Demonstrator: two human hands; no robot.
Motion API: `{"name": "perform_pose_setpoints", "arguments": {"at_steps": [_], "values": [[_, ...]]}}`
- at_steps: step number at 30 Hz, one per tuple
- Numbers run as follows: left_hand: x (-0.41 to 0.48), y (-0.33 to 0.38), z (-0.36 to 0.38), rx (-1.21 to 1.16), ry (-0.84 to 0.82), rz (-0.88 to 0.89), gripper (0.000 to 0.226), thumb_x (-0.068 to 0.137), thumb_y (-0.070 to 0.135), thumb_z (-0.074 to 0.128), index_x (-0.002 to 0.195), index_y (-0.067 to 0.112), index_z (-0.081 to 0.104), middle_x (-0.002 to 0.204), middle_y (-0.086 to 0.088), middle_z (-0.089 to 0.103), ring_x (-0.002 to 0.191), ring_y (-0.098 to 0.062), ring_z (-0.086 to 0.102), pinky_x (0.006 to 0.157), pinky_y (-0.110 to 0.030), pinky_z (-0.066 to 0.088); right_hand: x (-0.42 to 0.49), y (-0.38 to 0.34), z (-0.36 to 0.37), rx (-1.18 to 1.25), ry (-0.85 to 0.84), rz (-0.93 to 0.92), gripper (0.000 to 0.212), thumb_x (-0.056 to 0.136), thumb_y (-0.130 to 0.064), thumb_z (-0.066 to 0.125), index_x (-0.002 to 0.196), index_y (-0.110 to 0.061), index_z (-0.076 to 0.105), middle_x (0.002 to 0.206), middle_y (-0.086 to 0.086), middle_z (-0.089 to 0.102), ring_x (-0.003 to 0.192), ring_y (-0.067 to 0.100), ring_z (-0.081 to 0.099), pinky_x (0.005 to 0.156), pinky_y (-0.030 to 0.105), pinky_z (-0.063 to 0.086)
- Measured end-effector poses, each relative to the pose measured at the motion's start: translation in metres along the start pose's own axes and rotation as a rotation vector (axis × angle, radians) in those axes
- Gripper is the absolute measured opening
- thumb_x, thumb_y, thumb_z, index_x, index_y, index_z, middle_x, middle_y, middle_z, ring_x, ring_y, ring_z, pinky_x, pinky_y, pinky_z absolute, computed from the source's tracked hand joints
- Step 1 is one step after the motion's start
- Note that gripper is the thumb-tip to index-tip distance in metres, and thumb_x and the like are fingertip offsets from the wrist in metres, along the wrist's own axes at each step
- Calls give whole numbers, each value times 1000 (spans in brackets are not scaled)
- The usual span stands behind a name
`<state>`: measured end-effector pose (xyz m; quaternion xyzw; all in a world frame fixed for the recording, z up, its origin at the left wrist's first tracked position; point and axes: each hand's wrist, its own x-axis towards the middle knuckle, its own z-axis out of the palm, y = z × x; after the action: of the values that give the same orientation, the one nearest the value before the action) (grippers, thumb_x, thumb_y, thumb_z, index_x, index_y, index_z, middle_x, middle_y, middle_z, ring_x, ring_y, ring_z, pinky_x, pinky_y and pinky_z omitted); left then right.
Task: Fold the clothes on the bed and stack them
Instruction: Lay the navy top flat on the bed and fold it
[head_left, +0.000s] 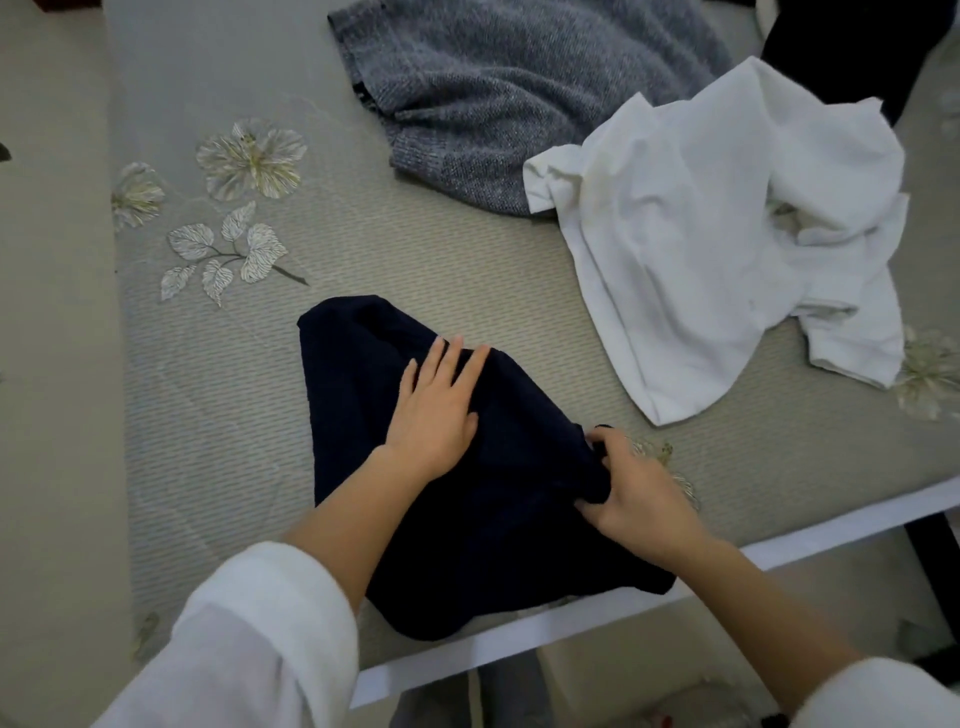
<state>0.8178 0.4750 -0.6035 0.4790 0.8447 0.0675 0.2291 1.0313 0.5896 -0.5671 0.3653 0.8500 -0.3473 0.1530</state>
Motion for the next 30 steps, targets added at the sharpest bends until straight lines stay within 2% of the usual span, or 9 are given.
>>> {"name": "perform_pose_setpoints", "arguments": {"at_steps": [4, 6, 8, 13, 19, 22, 26, 28, 30], "values": [[3, -2, 1, 96, -116, -132, 68, 92, 28, 55, 149, 18, 19, 128, -4, 51, 125, -23, 40, 115, -48, 4, -5, 1, -12, 406, -114, 160, 42, 71, -60, 72, 100, -31, 65, 89, -15, 71, 81, 2, 68, 69, 26, 54], [-8, -7, -8, 83, -60, -54, 37, 92, 29, 54, 128, 23, 50, 111, 3, 59, 111, -19, 51, 110, -41, 12, -7, 4, -15, 314, -160, 140, 22, 81, -42, 71, 90, -22, 71, 81, -5, 73, 75, 9, 68, 70, 33, 56], [-21, -15, -21, -2, 10, 5, 20, 90, 27, 58, 109, 24, 58, 90, 9, 59, 96, -17, 57, 100, -34, 20, -8, 4, -17, 186, -133, 113, 2, 84, -20, 69, 82, -19, 69, 78, -1, 70, 72, 12, 65, 70, 35, 52], [-40, -27, -80, -177, 384, 35, 22, 72, 5, 70, 93, 8, 62, 86, -4, 58, 84, -28, 55, 74, -38, 41, -1, -28, -42, 240, 376, -39, 15, 80, -2, 57, 85, -17, 55, 61, -5, 54, 60, 13, 51, 56, 33, 37], [-57, -16, -118, -229, 850, 254, 25, 72, -4, 65, 75, 11, 45, 115, -7, 55, 103, -24, 51, 85, -30, 39, 2, -57, -82, 48, 928, -365, 45, 56, 9, 46, 97, -11, 50, 83, 0, 48, 77, 18, 40, 69, 30, 28], [-73, -12, -85, -197, 586, 282, 31, 66, -5, 70, 76, 11, 46, 114, -11, 59, 101, -26, 55, 84, -29, 43, 0, -30, -70, -129, 782, -238, 45, 53, 18, 57, 92, -3, 57, 83, 10, 55, 81, 25, 45, 74, 33, 25], [-94, -24, -25, -50, -117, 58, 14, 88, 20, 60, 101, 19, 55, 116, 5, 53, 103, -17, 54, 82, -32, 46, -7, 18, -35, -434, 75, 99, 31, 78, -6, 61, 106, -17, 54, 102, 0, 47, 109, 26, 45, 84, 35, 25], [-97, -33, -9, -116, -146, -21, 20, 90, 21, 55, 110, 23, 55, 122, 8, 50, 109, -14, 51, 85, -32, 46, -8, 32, -22, -508, -196, 174, 33, 85, -17, 56, 116, -25, 51, 116, -2, 44, 121, 20, 36, 90, 34, 26], [-89, -36, -4, -206, 37, -27, 27, 86, 15, 60, 112, 18, 57, 128, 1, 49, 115, -18, 48, 87, -30, 46, -6, 33, -15, -421, -190, 171, 33, 84, -19, 57, 117, -26, 53, 120, -3, 45, 122, 19, 34, 91, 33, 26]]}}
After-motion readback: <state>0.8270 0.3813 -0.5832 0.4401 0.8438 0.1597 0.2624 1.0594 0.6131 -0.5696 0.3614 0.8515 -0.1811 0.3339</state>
